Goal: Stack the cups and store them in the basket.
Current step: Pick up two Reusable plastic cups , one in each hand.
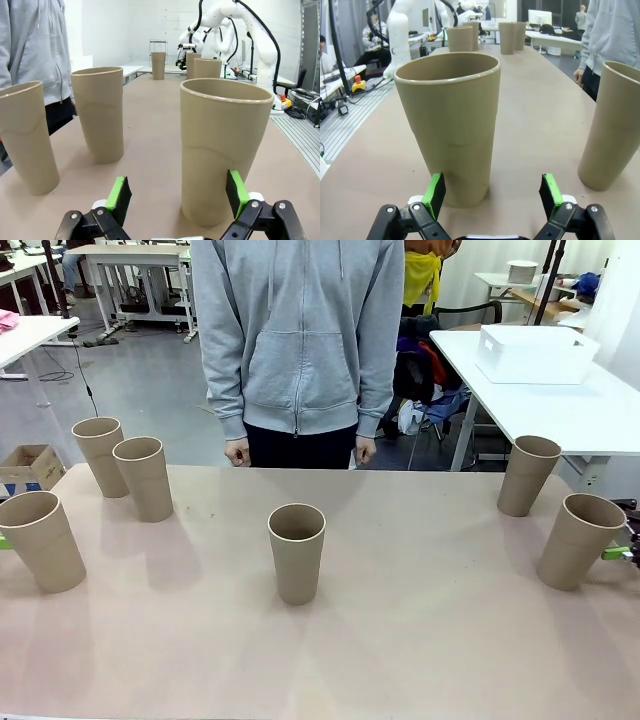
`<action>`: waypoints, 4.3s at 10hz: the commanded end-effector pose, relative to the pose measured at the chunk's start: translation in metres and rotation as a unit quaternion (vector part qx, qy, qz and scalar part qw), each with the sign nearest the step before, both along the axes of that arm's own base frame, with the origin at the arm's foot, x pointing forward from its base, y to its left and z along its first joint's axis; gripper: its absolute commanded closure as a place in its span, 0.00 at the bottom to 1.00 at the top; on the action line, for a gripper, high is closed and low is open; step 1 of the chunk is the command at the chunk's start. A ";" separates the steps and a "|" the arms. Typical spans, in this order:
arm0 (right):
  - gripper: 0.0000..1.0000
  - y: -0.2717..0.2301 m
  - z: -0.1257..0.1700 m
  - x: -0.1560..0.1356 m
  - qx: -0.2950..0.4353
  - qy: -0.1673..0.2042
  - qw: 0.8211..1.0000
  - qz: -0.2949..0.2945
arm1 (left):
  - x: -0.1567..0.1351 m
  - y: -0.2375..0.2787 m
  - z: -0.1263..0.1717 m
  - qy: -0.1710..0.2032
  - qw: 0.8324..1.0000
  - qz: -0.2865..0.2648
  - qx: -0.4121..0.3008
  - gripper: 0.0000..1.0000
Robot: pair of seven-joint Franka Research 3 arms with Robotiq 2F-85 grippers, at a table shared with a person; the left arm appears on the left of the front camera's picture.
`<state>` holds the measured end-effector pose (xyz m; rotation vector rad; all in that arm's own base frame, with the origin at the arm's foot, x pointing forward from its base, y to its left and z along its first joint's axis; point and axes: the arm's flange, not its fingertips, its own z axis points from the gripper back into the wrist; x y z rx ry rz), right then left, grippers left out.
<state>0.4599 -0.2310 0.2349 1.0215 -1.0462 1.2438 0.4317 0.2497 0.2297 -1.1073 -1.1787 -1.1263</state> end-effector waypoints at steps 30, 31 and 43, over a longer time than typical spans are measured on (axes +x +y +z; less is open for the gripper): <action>0.00 0.032 -0.039 -0.020 0.047 0.008 0.997 0.059 | -0.044 -0.058 -0.024 -0.026 0.993 -0.117 0.009 0.00; 0.00 0.035 -0.040 -0.020 0.046 0.008 0.997 0.060 | -0.045 -0.060 -0.023 -0.036 0.994 -0.105 0.007 0.00; 0.00 0.037 -0.042 -0.016 0.057 0.032 0.997 0.049 | -0.040 -0.064 -0.022 0.007 0.997 -0.076 -0.028 0.00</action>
